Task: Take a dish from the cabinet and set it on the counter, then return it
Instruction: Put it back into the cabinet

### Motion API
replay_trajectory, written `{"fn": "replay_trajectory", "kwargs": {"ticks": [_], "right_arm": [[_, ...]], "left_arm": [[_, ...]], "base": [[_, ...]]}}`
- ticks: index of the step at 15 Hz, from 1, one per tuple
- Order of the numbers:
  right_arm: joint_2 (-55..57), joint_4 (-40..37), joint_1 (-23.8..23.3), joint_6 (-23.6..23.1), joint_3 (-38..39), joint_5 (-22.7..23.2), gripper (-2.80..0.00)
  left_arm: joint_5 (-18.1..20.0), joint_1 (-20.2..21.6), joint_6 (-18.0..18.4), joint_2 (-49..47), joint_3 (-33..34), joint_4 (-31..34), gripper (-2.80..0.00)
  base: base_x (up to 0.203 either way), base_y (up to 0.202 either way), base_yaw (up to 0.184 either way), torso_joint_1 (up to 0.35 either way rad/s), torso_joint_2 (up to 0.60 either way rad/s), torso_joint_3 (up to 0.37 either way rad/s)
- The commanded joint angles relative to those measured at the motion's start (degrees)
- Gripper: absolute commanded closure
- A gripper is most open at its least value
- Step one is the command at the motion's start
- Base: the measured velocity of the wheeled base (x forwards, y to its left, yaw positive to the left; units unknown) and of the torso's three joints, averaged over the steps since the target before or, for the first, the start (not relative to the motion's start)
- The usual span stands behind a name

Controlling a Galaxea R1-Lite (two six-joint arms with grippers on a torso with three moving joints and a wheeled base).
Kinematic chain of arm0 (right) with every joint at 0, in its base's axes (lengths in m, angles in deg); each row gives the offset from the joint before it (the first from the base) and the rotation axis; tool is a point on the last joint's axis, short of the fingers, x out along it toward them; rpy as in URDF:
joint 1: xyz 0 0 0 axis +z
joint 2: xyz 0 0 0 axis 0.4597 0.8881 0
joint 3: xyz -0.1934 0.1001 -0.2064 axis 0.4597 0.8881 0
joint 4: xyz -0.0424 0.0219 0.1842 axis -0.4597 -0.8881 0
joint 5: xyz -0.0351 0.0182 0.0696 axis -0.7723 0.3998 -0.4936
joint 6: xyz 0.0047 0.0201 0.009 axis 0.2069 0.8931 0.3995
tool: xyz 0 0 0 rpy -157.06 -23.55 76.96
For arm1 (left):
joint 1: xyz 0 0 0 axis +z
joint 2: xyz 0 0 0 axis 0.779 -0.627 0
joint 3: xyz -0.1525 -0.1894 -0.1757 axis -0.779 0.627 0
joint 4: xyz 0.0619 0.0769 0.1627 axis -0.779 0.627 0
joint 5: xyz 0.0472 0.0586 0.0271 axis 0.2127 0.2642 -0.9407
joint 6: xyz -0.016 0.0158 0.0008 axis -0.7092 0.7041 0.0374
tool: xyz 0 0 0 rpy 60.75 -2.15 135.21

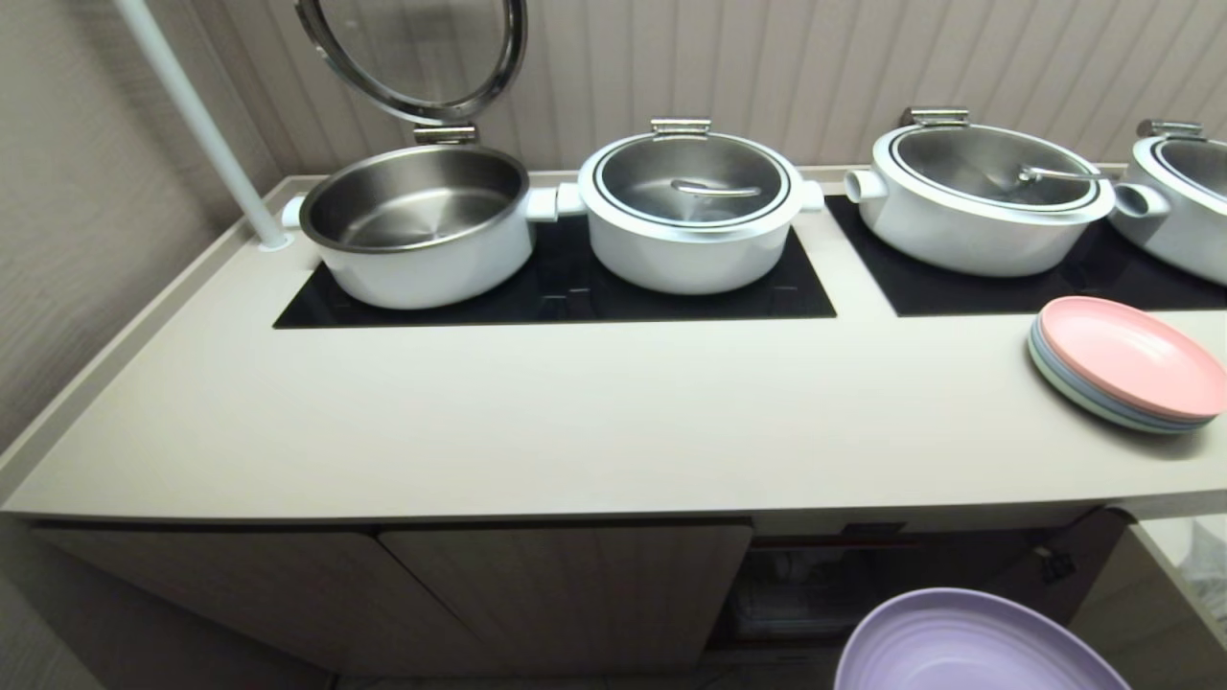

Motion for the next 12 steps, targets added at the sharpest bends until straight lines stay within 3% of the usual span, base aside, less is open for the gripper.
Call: {"fn": "replay_trajectory", "kwargs": {"ticks": [1,9,12], "right_arm": [[-0.17,-0.17,-0.01,0.21,0.16,0.55,0.0],[-0.26,-0.17,0.08,1.17,0.25,0.6,0.0],[-0.17,-0.17,1.92,3.72,0.16,0.6,0.0]], "left_arm": [[0.0,0.0,-0.03,0.02,0.0,-0.02,0.0],[0.0,0.0,-0.03,0.02,0.0,-0.02,0.0],[0.0,0.0,-0.03,0.02,0.0,-0.02,0.0]], "base": [[0.0,0.0,0.0,0.0,0.0,0.0],[0.0,0.0,0.0,0.0,0.0,0.0],[0.0,0.0,0.0,0.0,0.0,0.0]]}}
